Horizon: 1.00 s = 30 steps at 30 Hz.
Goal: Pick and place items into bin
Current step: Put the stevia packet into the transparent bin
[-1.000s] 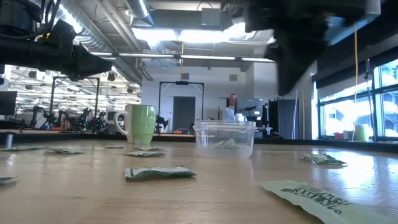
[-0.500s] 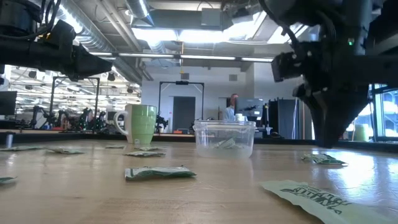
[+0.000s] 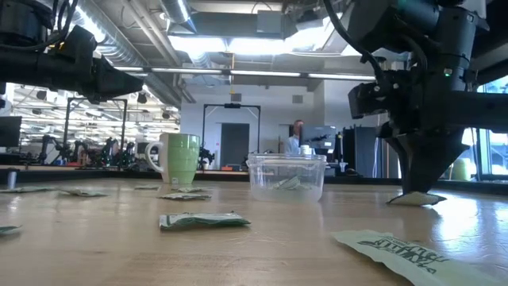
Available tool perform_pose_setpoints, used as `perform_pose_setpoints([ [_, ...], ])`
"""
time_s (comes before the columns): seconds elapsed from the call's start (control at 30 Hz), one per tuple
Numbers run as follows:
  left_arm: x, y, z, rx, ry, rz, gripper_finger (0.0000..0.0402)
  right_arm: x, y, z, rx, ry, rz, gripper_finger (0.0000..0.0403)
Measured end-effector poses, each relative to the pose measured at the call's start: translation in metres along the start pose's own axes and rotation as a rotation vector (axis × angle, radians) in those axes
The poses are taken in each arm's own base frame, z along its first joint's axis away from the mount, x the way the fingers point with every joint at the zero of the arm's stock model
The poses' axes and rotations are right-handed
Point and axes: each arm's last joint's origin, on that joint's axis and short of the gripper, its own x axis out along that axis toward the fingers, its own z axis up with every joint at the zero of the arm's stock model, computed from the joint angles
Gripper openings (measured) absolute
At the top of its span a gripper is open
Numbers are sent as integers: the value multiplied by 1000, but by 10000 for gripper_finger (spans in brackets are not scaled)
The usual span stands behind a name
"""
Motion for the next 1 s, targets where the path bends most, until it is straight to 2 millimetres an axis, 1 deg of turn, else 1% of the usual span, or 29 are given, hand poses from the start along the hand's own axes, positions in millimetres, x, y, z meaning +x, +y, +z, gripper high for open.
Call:
perform_pose_setpoints([
  [0.1,0,0,0,0,0,0,116,-2,1,2,-15,11,-1,7],
  [0.17,0,0,0,0,0,0,116,-7,0,3,-31,49,-15,4],
  [0.27,0,0,0,0,1,0,116,-21,2,13,-48,54,-35,4],
  [0.37,0,0,0,0,0,0,116,-37,0,23,-79,63,-91,3],
  [0.53,0,0,0,0,0,0,116,-64,-2,52,-164,-52,-99,2],
  [0.67,0,0,0,0,1,0,116,-77,-9,80,-229,-221,-73,2],
  [0.77,0,0,0,0,1,0,116,-82,-17,96,-253,-338,-70,2],
  [0.87,0,0,0,0,1,0,116,-83,-25,106,-243,-411,-72,1],
  [0.93,0,0,0,0,0,0,116,-82,-30,111,-238,-433,-78,1],
  [1.0,0,0,0,0,0,0,116,-75,-34,113,-238,-413,-87,1],
])
